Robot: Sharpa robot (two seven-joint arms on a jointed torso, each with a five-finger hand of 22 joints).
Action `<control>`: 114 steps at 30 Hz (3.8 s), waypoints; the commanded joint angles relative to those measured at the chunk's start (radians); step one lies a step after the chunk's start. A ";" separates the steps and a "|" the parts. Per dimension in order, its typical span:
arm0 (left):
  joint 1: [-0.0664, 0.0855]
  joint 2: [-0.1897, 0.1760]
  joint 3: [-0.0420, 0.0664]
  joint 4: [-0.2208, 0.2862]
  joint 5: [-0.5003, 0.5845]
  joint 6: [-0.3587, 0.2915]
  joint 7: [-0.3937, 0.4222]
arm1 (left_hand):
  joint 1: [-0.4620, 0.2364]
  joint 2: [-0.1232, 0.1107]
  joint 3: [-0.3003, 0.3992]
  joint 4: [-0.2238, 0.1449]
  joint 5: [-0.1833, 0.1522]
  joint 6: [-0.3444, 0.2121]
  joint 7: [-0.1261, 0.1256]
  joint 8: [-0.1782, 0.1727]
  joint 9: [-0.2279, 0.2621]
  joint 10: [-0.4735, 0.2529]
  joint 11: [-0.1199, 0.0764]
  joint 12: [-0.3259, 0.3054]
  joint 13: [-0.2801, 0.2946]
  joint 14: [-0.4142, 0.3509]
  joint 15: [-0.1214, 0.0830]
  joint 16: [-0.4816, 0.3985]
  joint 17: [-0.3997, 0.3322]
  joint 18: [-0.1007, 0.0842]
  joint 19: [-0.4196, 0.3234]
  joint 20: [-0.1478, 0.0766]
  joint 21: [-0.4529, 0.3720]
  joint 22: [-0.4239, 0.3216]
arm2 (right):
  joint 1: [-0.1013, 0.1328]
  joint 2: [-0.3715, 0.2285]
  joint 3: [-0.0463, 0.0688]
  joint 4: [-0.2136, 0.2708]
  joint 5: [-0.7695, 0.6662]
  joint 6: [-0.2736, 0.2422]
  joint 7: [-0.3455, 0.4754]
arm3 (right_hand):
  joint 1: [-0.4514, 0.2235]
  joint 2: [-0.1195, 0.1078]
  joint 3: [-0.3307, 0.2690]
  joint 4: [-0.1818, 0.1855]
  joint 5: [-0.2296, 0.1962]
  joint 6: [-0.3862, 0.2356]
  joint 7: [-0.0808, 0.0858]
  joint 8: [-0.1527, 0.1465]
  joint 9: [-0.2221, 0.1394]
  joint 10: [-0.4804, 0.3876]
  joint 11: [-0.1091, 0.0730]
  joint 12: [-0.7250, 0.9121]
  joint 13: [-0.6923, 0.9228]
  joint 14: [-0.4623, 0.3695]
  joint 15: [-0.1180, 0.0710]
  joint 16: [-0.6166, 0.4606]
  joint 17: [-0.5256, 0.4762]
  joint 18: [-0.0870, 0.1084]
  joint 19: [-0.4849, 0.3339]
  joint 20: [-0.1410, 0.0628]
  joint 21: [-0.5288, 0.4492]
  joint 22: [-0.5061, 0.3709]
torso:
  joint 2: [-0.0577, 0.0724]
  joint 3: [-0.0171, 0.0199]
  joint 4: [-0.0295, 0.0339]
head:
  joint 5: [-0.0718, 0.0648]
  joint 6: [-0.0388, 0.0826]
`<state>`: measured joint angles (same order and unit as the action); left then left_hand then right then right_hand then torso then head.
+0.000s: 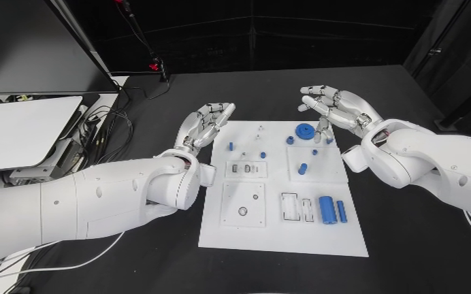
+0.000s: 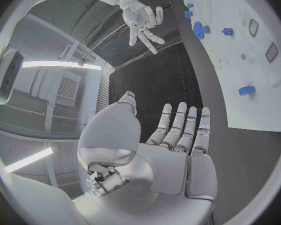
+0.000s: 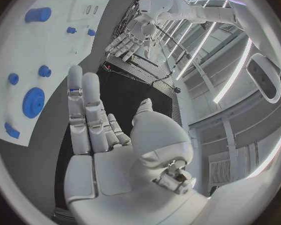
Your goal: Assemble the parts on the task board
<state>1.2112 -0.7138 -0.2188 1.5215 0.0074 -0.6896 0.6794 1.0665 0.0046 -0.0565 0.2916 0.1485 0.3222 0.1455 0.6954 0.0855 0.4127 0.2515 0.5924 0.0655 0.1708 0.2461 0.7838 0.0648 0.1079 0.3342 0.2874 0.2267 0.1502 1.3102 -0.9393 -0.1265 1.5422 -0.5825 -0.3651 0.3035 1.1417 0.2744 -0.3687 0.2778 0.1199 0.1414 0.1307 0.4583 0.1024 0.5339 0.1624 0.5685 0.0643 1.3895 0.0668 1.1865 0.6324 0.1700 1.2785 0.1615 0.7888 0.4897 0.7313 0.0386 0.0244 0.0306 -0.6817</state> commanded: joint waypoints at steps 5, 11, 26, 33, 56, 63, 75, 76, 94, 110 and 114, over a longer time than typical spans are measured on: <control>0.003 0.002 0.001 0.000 -0.007 0.006 0.344 | 0.001 0.009 -0.004 0.001 0.005 0.006 0.148 0.003 -0.002 0.006 0.004 0.006 0.001 0.008 -0.002 0.006 0.001 0.006 0.008 -0.001 0.004 0.002 | 0.020 0.021 0.001 -0.032 -0.299 -0.025 -0.096 | 0.122 -0.039 0.024 -0.007 -0.068 0.323 0.048 0.129 0.006 0.150 -0.028 0.001 -0.003 0.136 -0.020 0.322 0.639 -0.090 0.155 -0.017 0.550 0.652 | -0.009 -0.0009 0.0024 | 0.009 -0.015; 0.003 0.001 0.001 0.000 -0.007 0.007 0.344 | 0.001 0.012 -0.004 0.001 0.006 0.007 0.148 0.004 -0.003 0.006 0.004 0.007 0.001 0.008 -0.002 0.006 0.001 0.006 0.009 -0.001 0.005 0.002 | 0.023 0.045 0.001 -0.062 -0.518 -0.035 -0.165 | 0.285 -0.079 0.079 -0.085 -0.073 0.520 0.039 0.085 -0.011 0.211 -0.043 -0.051 -0.003 0.134 -0.031 0.333 0.662 -0.112 0.182 -0.022 0.651 0.802 | -0.010 -0.0021 0.0013 | 0.012 -0.018; 0.002 0.007 0.001 -0.006 -0.007 0.011 0.343 | 0.002 0.017 -0.004 0.001 0.007 0.008 0.148 0.004 -0.004 0.006 0.004 0.008 0.000 0.009 -0.002 0.006 0.000 0.006 0.010 0.000 0.007 0.003 | 0.023 0.113 0.000 -0.125 -0.945 0.037 -0.304 | 0.469 -0.132 0.102 -0.108 -0.073 0.651 -0.013 -0.094 -0.040 0.286 -0.091 -0.200 -0.003 0.134 -0.091 0.328 0.669 -0.122 0.177 -0.078 0.688 0.867 | -0.016 -0.0042 -0.0019 | 0.008 -0.029; 0.002 0.005 0.001 -0.007 -0.007 0.011 0.341 | 0.003 0.018 -0.004 0.001 0.007 0.008 0.148 0.004 -0.004 0.006 0.004 0.008 0.000 0.009 -0.002 0.006 0.000 0.006 0.010 -0.001 0.007 0.003 | 0.022 0.156 0.000 -0.162 -1.004 0.090 -0.358 | 0.494 -0.144 0.108 -0.102 -0.073 0.663 -0.018 -0.137 -0.039 0.297 -0.094 -0.238 -0.003 0.136 -0.093 0.327 0.672 -0.122 0.174 -0.081 0.690 0.870 | -0.018 -0.0049 -0.0015 | -0.004 -0.030; 0.002 0.004 0.001 -0.012 -0.007 0.009 0.337 | 0.004 0.021 -0.004 0.001 0.008 0.008 0.148 0.004 -0.005 0.006 0.004 0.008 0.000 0.010 -0.002 0.006 0.000 0.006 0.010 -0.001 0.008 0.003 | 0.007 0.246 -0.001 -0.246 -1.084 0.209 -0.412 | 0.515 -0.154 0.118 -0.087 -0.073 0.691 -0.019 -0.189 -0.037 0.340 -0.094 -0.277 -0.002 0.136 -0.089 0.324 0.671 -0.122 0.169 -0.080 0.690 0.871 | -0.024 -0.0069 -0.0025 | 0.000 -0.044; 0.003 0.009 0.001 -0.015 -0.007 0.010 0.337 | 0.005 0.021 -0.004 0.001 0.008 0.008 0.148 0.004 -0.005 0.006 0.004 0.008 0.000 0.010 -0.002 0.006 0.000 0.006 0.010 -0.001 0.008 0.003 | 0.000 0.271 -0.001 -0.273 -1.107 0.252 -0.421 | 0.517 -0.153 0.121 -0.084 -0.073 0.695 -0.020 -0.196 -0.037 0.346 -0.096 -0.285 -0.002 0.136 -0.088 0.324 0.670 -0.121 0.167 -0.080 0.689 0.869 | -0.024 -0.0076 0.0004 | -0.004 -0.053; 0.003 0.010 0.001 -0.011 -0.007 0.010 0.333 | 0.011 0.026 -0.005 0.000 0.012 0.010 0.148 0.004 -0.007 0.007 0.004 0.009 0.000 0.012 -0.002 0.007 0.000 0.006 0.010 -0.002 0.009 0.003 | -0.008 0.309 -0.001 -0.315 -1.112 0.273 -0.474 | 0.523 -0.148 0.129 -0.078 -0.073 0.699 -0.019 -0.213 -0.038 0.348 -0.096 -0.304 -0.003 0.132 -0.090 0.317 0.650 -0.117 0.157 -0.081 0.682 0.854 | -0.026 -0.0084 -0.0009 | -0.002 -0.056; 0.003 0.010 0.001 -0.011 -0.007 0.010 0.333 | 0.011 0.026 -0.005 0.000 0.012 0.010 0.148 0.004 -0.007 0.007 0.004 0.009 0.000 0.012 -0.002 0.007 0.000 0.006 0.010 -0.002 0.009 0.003 | -0.009 0.311 -0.001 -0.318 -1.112 0.277 -0.479 | 0.523 -0.148 0.129 -0.078 -0.073 0.699 -0.019 -0.213 -0.038 0.348 -0.096 -0.305 -0.003 0.132 -0.090 0.317 0.650 -0.117 0.157 -0.081 0.682 0.854 | -0.026 -0.0085 -0.0012 | -0.003 -0.057; 0.003 0.009 0.001 -0.013 -0.007 0.008 0.328 | 0.016 0.030 -0.006 0.000 0.015 0.011 0.148 0.005 -0.008 0.007 0.004 0.010 0.000 0.013 -0.002 0.007 0.000 0.005 0.009 -0.002 0.010 0.003 | -0.033 0.338 -0.001 -0.342 -1.112 0.298 -0.500 | 0.539 -0.134 0.140 -0.054 -0.073 0.748 -0.029 -0.237 -0.035 0.438 -0.100 -0.332 -0.003 0.133 -0.092 0.315 0.651 -0.117 0.157 -0.080 0.681 0.855 | -0.028 -0.0090 -0.0038 | 0.001 -0.068; 0.003 0.007 0.001 -0.014 -0.007 0.008 0.323 | 0.019 0.033 -0.006 0.000 0.016 0.011 0.148 0.005 -0.009 0.007 0.004 0.010 0.000 0.013 -0.002 0.007 0.000 0.005 0.008 -0.002 0.010 0.003 | -0.036 0.340 -0.001 -0.345 -1.105 0.254 -0.487 | 0.593 -0.097 0.174 -0.051 -0.072 0.861 -0.021 -0.210 -0.019 0.568 -0.107 -0.333 0.002 0.133 -0.081 0.312 0.647 -0.114 0.149 -0.075 0.674 0.843 | -0.028 -0.0092 -0.0018 | -0.001 -0.071; 0.003 0.006 0.001 -0.013 -0.007 0.008 0.322 | 0.020 0.034 -0.006 0.000 0.016 0.011 0.148 0.005 -0.009 0.007 0.004 0.010 0.000 0.013 -0.002 0.007 0.000 0.005 0.008 -0.002 0.010 0.003 | -0.036 0.335 0.000 -0.339 -1.105 0.194 -0.472 | 0.608 -0.099 0.179 -0.049 -0.073 0.898 -0.019 -0.202 -0.015 0.616 -0.107 -0.345 -0.004 0.133 -0.081 0.312 0.647 -0.114 0.149 -0.073 0.672 0.841 | -0.028 -0.0091 -0.0020 | 0.002 -0.067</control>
<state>1.2120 -0.7065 -0.2189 1.5067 0.0072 -0.6881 0.6797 1.0852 0.0306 -0.0565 0.2916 0.1600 0.3256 0.1488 0.6953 0.0771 0.4161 0.2549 0.5962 0.0653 0.1777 0.2457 0.7876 0.0646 0.1079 0.3375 0.2840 0.2317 0.1530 1.2761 -0.6023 -0.1248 1.1993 -1.6876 -0.1178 -0.1869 1.7377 0.1661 -0.1939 0.2261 0.0453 1.0059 0.1113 0.2370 0.0718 1.1408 0.0556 0.2279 0.0611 1.4668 -0.0199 1.5009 1.2803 0.0540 1.4362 0.0880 1.4670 1.3074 0.7029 0.0290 0.0213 0.0299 -0.7520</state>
